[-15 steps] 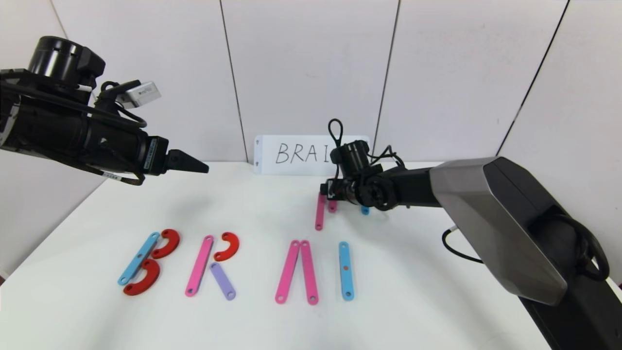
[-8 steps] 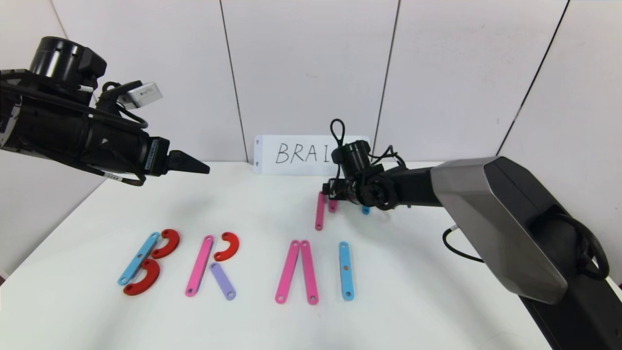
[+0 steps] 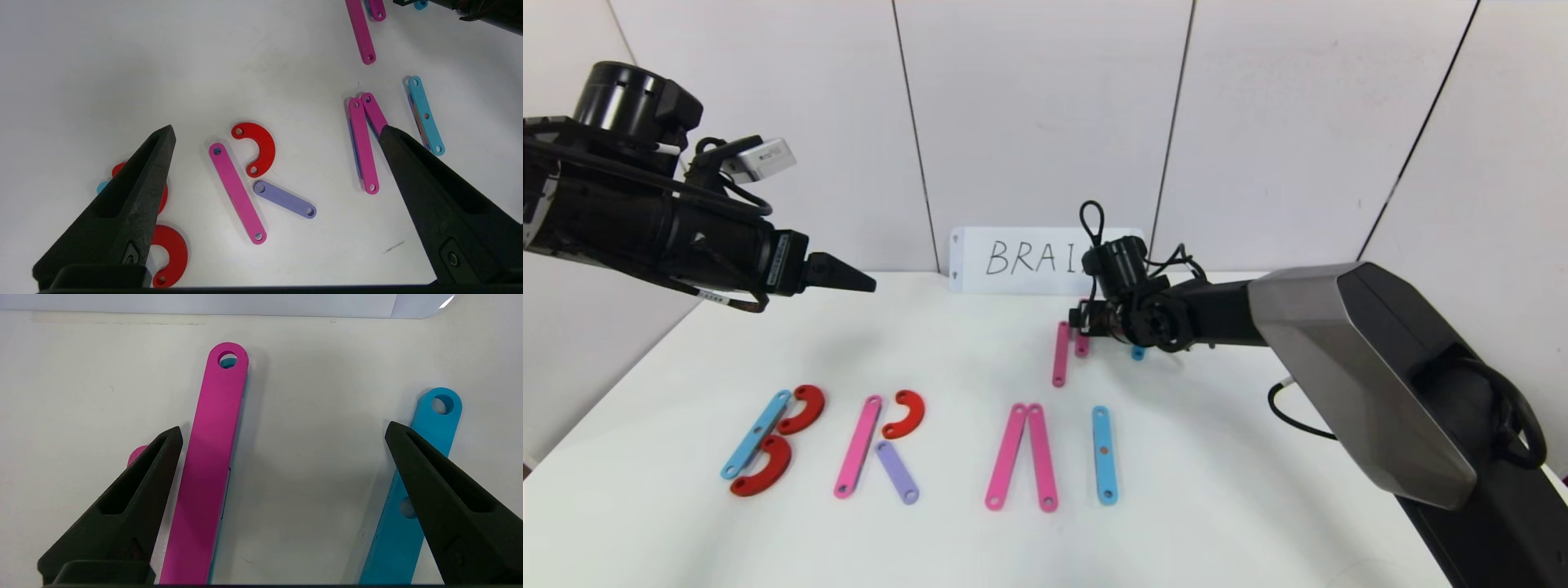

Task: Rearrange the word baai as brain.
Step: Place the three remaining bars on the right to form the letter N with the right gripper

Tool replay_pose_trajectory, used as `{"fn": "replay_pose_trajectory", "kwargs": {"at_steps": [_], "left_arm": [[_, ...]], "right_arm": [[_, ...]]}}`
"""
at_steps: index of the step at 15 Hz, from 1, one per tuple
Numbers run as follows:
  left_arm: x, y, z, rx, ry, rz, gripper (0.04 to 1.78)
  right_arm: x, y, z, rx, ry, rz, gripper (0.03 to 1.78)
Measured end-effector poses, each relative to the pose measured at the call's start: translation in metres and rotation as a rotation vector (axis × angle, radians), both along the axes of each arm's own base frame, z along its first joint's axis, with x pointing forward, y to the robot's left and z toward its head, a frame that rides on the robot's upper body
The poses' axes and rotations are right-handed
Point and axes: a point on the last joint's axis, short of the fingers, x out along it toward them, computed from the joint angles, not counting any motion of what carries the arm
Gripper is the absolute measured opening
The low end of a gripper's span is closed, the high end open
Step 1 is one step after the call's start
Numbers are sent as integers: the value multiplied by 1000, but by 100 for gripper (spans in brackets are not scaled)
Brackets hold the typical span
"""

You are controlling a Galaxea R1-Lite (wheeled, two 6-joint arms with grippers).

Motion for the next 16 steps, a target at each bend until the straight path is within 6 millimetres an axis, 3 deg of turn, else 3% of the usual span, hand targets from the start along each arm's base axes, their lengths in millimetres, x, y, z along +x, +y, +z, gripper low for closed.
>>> {"fn": "replay_pose_trajectory", "kwargs": {"at_steps": [3, 5, 10, 12, 16], "left_arm": [[0, -1, 0, 0, 0, -2, 174], [0, -1, 0, 0, 2, -5, 174], [-1, -2, 0, 0, 3, -6, 174], [-1, -2, 0, 0, 2, -6, 174], [-1, -2, 0, 1, 1, -6, 174]], "right_arm": [[-1, 2, -2, -3, 4, 7, 164], [-2, 4, -4, -6, 9, 12, 144], [-3, 8, -8, -6, 10, 20, 61], [-3, 8, -9, -6, 11, 21, 35], [-3, 8, -9, -5, 13, 21, 31]]}}
